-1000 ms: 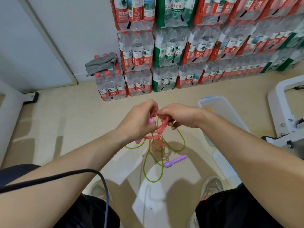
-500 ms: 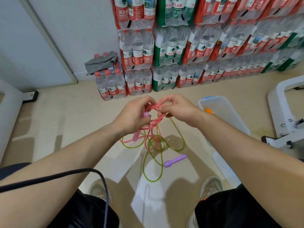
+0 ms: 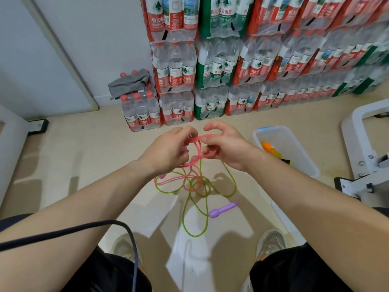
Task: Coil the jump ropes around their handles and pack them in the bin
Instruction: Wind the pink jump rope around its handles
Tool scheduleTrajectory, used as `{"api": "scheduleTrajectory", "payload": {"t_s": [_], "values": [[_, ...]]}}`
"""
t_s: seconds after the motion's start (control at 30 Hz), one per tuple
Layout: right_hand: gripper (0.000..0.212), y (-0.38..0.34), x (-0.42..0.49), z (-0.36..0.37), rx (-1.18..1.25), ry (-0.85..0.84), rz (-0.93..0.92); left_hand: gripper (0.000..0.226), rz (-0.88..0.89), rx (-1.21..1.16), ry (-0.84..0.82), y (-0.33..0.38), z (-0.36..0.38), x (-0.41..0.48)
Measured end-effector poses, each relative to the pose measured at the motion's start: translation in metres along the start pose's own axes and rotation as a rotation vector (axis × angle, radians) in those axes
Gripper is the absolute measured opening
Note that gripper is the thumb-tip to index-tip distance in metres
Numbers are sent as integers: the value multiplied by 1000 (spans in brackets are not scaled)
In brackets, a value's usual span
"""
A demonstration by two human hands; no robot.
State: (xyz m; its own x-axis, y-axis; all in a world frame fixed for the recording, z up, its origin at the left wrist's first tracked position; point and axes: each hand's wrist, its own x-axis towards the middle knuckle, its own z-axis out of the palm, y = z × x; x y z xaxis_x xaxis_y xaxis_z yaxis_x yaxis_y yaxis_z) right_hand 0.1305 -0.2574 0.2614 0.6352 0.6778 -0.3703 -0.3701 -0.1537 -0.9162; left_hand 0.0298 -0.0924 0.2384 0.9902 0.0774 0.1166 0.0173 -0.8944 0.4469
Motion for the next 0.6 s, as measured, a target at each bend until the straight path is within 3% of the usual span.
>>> {"api": "scheduleTrajectory", "payload": {"t_s": [0.07, 0.1, 0.2, 0.27, 0.33, 0.4, 0.5, 0.6], "values": [[37, 0, 1, -4, -89, -34, 51, 41, -18, 2, -22, -4, -2, 0], [40, -2, 2, -6, -261, -52, 56, 40, -23, 18, -38, -5, -2, -1], [30, -9, 3, -15, -1101, 16, -45, 38, -24, 56, -72, -4, 0, -6], [10, -11, 4, -17, -1259, 133, -101, 39, -25, 41, -77, -1, 0, -7], [8, -6, 6, -19, -1066, 245, -100, 40, -33, 17, -61, 0, -2, -6], [21, -2, 7, -21, -705, 278, -10, 39, -51, -23, -25, -1, -5, -4], [22, 0, 2, -17, -55, 92, 246, 40, -81, -85, 5, -1, -6, -2], [21, 1, 0, -13, 153, 63, 264, 40, -107, -127, 1, -1, -7, -3]]}}
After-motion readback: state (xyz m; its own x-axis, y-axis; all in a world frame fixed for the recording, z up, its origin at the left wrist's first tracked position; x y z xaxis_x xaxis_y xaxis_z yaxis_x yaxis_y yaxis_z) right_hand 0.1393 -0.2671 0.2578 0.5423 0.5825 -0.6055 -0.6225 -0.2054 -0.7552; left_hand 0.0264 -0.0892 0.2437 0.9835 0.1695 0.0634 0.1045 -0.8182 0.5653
